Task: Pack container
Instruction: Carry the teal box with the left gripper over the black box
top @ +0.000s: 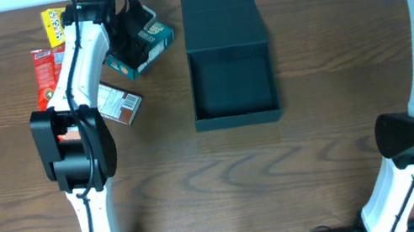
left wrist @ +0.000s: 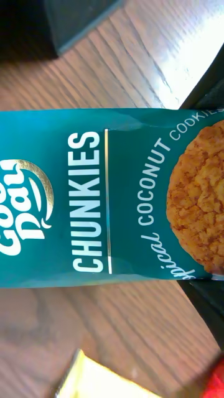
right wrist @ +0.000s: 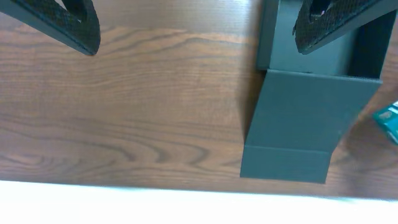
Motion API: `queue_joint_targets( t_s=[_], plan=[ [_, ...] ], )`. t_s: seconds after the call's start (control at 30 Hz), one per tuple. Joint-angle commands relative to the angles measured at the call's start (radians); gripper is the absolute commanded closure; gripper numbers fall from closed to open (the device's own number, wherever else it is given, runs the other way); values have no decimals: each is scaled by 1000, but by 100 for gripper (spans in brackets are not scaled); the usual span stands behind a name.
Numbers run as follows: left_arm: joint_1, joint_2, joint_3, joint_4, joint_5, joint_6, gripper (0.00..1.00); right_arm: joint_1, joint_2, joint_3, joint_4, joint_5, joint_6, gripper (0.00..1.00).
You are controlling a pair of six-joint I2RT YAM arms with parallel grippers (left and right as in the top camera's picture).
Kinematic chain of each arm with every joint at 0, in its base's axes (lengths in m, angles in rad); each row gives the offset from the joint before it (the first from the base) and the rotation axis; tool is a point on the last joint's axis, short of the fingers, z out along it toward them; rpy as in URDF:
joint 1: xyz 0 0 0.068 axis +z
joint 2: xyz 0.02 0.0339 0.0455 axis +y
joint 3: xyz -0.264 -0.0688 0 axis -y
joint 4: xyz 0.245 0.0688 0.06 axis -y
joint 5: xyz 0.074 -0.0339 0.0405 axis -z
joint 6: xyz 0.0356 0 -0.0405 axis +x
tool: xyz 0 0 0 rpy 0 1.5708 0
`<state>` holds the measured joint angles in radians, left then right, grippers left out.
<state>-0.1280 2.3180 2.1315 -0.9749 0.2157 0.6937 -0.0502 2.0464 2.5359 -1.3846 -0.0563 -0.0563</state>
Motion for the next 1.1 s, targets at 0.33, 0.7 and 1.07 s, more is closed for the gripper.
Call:
queue_joint_targets(
  t_s=[0.33,0.7,1.07],
  plan=[
    [-120,3,341,-311,116,-470,39,-61,-27,-2,112,7,62,1],
    [-425,4,339,-312,-54,-828,33,-264,-27,-2,91,-36,164,1],
    [-587,5,261,-375,-177,-1256,44,-315,-27,-2,48,-42,163,1]
  ],
)
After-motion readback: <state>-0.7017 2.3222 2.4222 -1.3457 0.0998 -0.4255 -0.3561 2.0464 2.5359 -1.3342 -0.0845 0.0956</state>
